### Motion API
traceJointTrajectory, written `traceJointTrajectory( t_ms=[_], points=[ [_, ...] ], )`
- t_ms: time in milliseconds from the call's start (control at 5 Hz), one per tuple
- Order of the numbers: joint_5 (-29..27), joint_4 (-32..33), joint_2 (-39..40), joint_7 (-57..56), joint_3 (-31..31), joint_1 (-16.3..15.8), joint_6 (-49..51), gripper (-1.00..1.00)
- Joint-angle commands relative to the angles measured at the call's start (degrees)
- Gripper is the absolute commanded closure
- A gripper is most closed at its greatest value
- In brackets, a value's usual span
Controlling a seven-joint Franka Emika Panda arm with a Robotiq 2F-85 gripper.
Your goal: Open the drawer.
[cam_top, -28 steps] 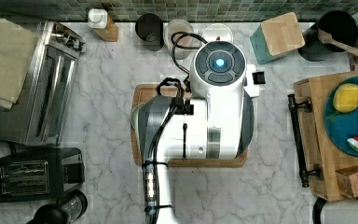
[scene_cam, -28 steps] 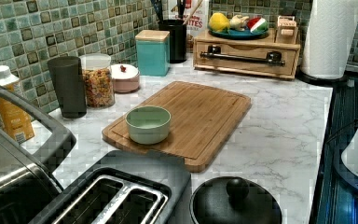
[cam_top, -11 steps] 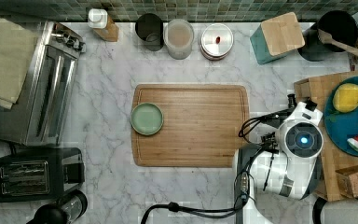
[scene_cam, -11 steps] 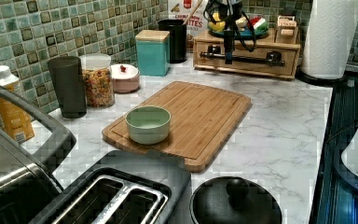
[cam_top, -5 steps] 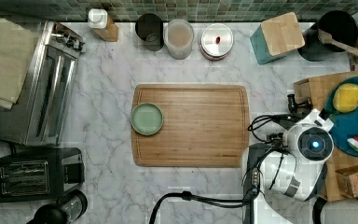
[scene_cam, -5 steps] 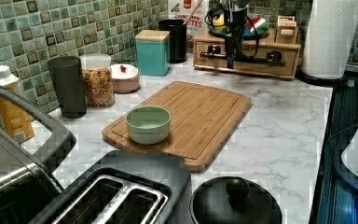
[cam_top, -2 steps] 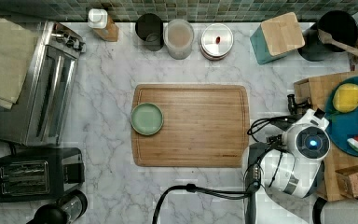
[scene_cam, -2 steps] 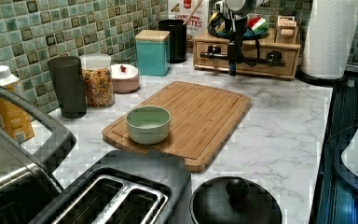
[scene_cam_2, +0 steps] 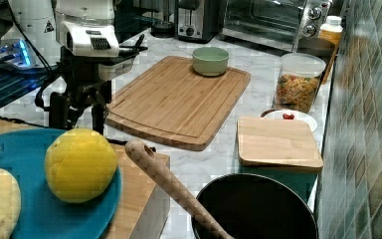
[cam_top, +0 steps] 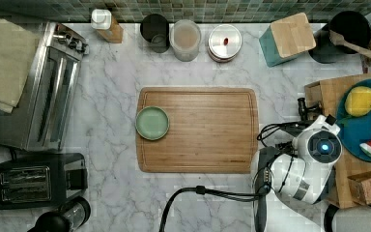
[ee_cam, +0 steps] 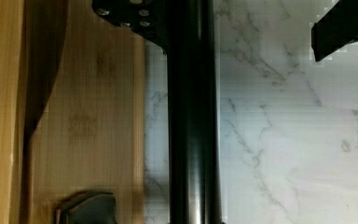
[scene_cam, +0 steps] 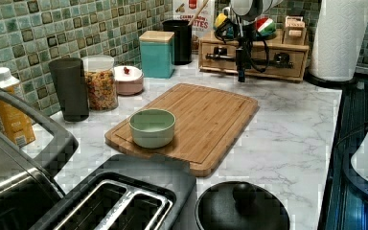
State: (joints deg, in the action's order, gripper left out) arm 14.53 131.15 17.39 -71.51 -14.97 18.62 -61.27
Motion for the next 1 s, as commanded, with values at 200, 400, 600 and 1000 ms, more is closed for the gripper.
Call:
traceJointTrajectory(
  t_ms=[200,400,600,1000],
  points=[
    [-5.9,4.6,-6.6,-13.8,6.2,0.3,1.1,-1.0],
    [-8.4,8.2,-10.1,-5.8,8.8,-3.8,6.2,-1.0],
    [-8.4,13.6,-13.1,4.5,10.5,-8.5,4.0,-1.0],
    [-5.3,17.9,-13.0,19.2,13.7,-13.1,-1.1,-1.0]
  ],
)
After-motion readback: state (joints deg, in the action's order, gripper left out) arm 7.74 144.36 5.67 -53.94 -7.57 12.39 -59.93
